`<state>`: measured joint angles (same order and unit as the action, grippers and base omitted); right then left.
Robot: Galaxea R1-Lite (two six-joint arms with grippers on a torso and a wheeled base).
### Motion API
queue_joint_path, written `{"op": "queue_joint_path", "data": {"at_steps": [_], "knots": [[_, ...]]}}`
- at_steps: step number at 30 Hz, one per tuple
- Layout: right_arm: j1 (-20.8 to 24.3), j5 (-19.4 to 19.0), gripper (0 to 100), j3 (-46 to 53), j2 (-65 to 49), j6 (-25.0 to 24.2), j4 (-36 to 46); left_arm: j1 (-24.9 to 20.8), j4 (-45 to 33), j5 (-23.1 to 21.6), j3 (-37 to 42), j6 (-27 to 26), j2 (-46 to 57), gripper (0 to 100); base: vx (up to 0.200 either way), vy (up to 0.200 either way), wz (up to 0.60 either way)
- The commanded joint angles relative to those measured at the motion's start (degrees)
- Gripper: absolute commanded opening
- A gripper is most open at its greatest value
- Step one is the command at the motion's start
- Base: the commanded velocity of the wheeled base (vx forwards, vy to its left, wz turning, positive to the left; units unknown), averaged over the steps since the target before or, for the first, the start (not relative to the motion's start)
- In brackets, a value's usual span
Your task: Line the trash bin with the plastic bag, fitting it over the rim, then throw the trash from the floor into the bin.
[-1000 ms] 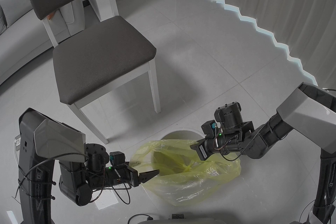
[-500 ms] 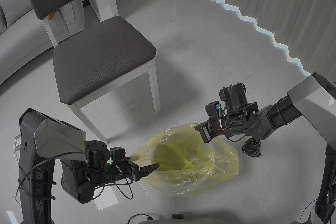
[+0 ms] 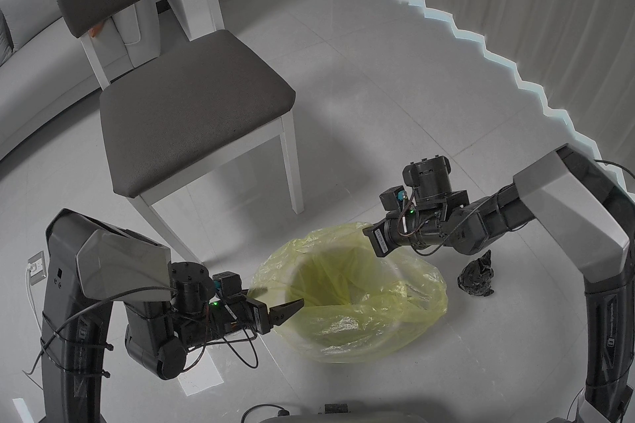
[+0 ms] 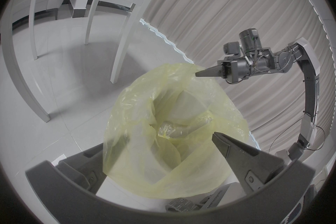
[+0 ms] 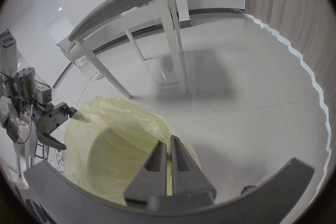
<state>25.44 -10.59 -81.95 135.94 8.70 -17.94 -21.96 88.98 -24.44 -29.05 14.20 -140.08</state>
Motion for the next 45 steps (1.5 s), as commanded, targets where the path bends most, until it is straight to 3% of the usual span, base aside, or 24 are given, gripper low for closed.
{"op": "queue_joint_path", "data": {"at_steps": [1,8,9,19,26,33,45], "knots": [[0.2,0.0,0,-3.5,6.3,-0.1,-0.3,0.7,0.8,0.0,-0.4,0.0,-1.2,100,0.000,0.000,0.00],[-0.4,0.6,0,-5.4,8.6,0.3,-0.1,0.9,1.0,0.0,0.0,0.0,-2.5,100,0.000,0.000,0.00],[-0.4,0.7,100,-5.4,8.6,0.2,-0.2,0.9,1.0,0.0,0.1,0.0,-2.5,100,0.000,0.000,0.00],[-4.1,0.5,100,-0.8,-1.9,-2.6,-0.9,0.9,1.0,-0.2,3.7,0.1,-1.2,100,0.000,0.000,0.00],[-10.1,0.0,100,16.1,-11.2,-1.9,-1.4,0.2,1.0,-0.2,3.7,3.1,2.0,100,0.000,0.000,0.00],[-10.1,0.0,100,30.5,-12.4,-1.8,-9.7,2.4,1.0,-0.1,4.1,4.1,4.3,100,0.000,0.000,0.00],[-9.4,0.4,100,39.5,-11.7,-2.6,-15.2,5.6,-0.3,0.2,3.1,3.7,2.9,100,0.000,0.000,0.00]]}}
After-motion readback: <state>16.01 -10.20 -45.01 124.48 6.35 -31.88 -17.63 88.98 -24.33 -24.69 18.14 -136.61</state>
